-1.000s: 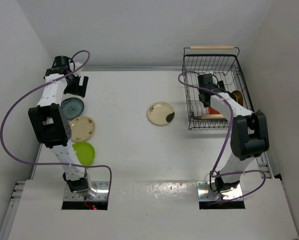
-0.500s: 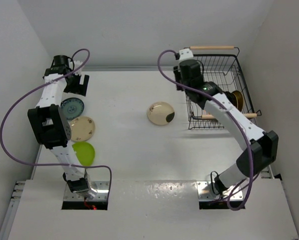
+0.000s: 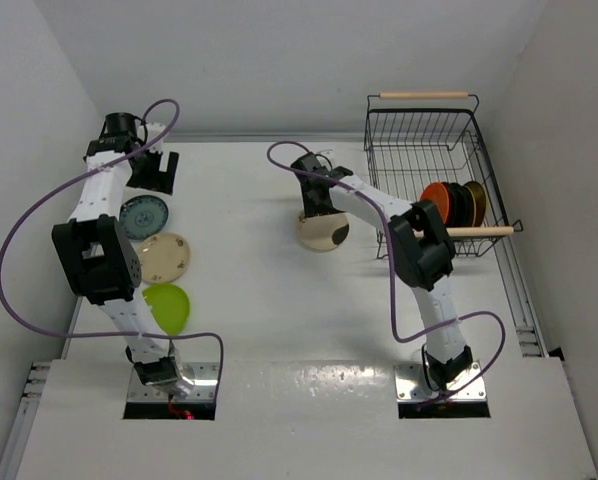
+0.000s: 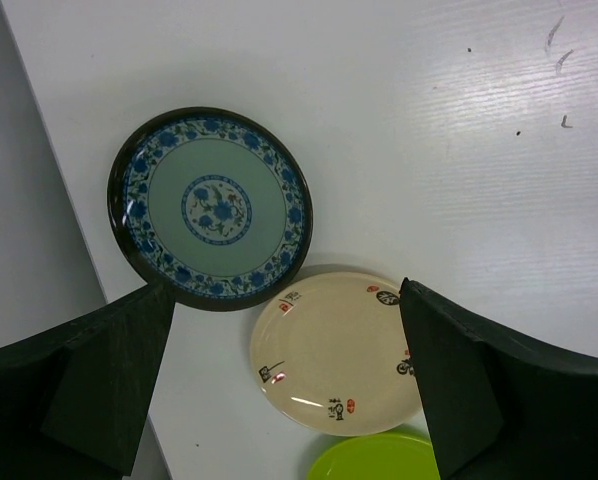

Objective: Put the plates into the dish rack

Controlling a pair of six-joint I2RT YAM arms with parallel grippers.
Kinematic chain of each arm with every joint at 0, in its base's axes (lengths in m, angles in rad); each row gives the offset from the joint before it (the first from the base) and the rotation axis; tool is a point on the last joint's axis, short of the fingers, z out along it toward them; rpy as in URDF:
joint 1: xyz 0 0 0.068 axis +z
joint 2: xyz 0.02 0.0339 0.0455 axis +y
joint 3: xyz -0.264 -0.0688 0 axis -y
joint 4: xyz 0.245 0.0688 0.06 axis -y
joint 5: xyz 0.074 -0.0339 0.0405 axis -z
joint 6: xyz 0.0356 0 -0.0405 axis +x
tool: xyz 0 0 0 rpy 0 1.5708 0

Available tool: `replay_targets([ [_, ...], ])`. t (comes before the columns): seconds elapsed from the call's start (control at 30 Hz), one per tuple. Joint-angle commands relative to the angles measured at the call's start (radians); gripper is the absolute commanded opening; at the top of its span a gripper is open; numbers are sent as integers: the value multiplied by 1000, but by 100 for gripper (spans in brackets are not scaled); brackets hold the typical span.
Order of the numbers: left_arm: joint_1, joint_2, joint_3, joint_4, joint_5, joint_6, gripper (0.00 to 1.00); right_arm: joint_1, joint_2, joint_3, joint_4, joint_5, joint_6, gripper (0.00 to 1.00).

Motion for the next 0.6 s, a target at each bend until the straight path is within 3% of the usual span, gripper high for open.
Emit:
replay_targets([
  [0.0, -1, -60, -6, 13, 15, 11, 100, -16, -9, 41, -35, 109, 27, 77],
  [0.2, -1, -49, 3, 13, 24, 11, 100, -30, 47, 2, -103, 110, 59, 79],
  [0.37, -1, -40, 13, 13, 33, 11, 100, -65, 47, -67, -51, -93, 83, 78],
  [0.5, -1, -40, 13, 13, 33, 11, 100, -74, 63, -76, -61, -181, 77, 73],
  [0.57, -1, -40, 13, 13, 33, 11, 100, -77, 54, -102, -43, -242, 73, 63],
])
